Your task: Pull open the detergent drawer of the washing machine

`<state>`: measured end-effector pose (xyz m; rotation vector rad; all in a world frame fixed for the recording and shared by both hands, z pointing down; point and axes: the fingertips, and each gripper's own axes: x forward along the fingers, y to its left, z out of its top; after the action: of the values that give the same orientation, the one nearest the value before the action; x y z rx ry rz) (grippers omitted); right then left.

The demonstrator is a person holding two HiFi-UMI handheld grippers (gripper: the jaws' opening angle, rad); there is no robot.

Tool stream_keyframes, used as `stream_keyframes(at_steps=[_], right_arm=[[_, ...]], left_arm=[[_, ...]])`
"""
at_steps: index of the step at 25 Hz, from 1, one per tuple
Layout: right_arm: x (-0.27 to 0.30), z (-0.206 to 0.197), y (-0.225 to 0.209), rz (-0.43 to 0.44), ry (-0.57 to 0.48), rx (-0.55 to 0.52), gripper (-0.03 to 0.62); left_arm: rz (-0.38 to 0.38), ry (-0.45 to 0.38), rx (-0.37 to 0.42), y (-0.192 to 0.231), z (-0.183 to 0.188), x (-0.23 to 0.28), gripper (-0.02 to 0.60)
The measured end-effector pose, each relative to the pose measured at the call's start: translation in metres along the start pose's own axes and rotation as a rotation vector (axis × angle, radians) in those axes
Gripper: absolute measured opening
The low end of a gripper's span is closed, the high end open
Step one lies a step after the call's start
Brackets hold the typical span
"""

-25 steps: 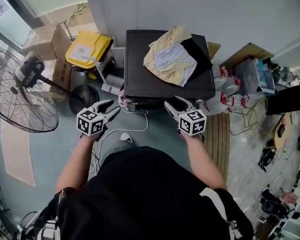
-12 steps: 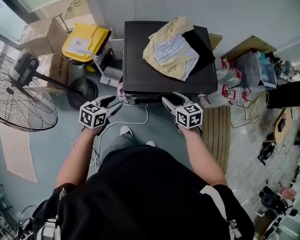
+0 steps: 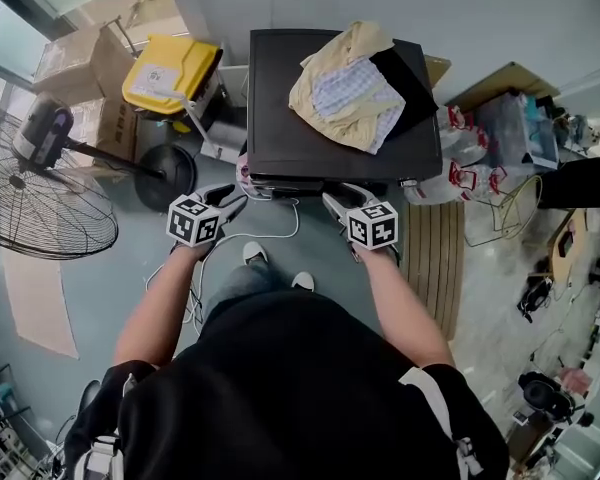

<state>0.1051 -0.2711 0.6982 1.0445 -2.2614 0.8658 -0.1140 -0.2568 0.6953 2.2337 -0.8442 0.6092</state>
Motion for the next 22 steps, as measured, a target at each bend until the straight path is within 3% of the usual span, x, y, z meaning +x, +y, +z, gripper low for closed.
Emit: stream_keyframes(at_steps=[15, 22], right_arm=[[0.038, -0.039, -0.015, -0.014, 0.067, 0.073, 0.201], [0.056, -0.050, -0.016, -0.014, 0.097, 0.049, 0.201]], left_arm=[[-0.020, 0.076, -0.043, 0.018, -0.030, 0.037, 0.181], [-0.021, 0.102, -0.053, 0.025, -0.040, 0.053, 0.179]])
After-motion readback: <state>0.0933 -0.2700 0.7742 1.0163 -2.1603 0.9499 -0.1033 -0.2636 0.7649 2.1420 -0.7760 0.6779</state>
